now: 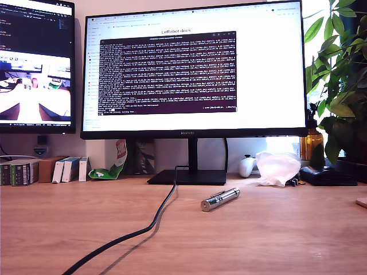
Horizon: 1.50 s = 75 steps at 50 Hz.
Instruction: Pick the metallic laser pointer with your right arm, pass it to your left arm, then place it down to the left side of the table
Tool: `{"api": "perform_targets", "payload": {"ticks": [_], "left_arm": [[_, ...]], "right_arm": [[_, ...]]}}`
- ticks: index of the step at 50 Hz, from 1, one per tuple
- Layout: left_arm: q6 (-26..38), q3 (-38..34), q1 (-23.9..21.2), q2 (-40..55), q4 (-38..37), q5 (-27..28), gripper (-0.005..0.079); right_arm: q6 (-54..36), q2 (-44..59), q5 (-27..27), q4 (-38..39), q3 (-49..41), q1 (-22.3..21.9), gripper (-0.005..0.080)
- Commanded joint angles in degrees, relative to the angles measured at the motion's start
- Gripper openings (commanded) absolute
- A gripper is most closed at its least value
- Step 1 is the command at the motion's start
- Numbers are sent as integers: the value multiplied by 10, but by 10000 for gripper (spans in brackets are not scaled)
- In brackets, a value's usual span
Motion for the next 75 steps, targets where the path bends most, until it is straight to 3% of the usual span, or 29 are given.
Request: {"api": "perform_targets", "payload": {"ticks": [1, 7, 18, 22, 33, 42, 49, 75], "left_arm": [[0, -18, -2, -5, -12, 0, 348], [0, -18, -2, -5, -11, 0, 348], [-2, -18, -2, -5, -4, 0, 348], [-51, -18, -2, -5, -4, 16, 348], [-220, -18, -2, -5, 27, 73, 348], [-303, -17, -2, -5, 106, 77, 348], [-317, -17, -2, -5, 130, 60, 348], [-311, -17, 0, -5, 119, 30, 348]], "right_arm": [[2, 3, 0, 4, 0, 2, -13], [-47, 3, 22, 5, 0, 1, -13], [-45, 3, 30, 5, 0, 1, -13], [-40, 3, 26, 5, 0, 1, -13], [144, 3, -41, 35, 0, 2, -13], [272, 3, -127, 110, 5, 2, -13], [296, 3, -155, 142, 19, 2, -13], [295, 3, -154, 137, 35, 2, -13]]}}
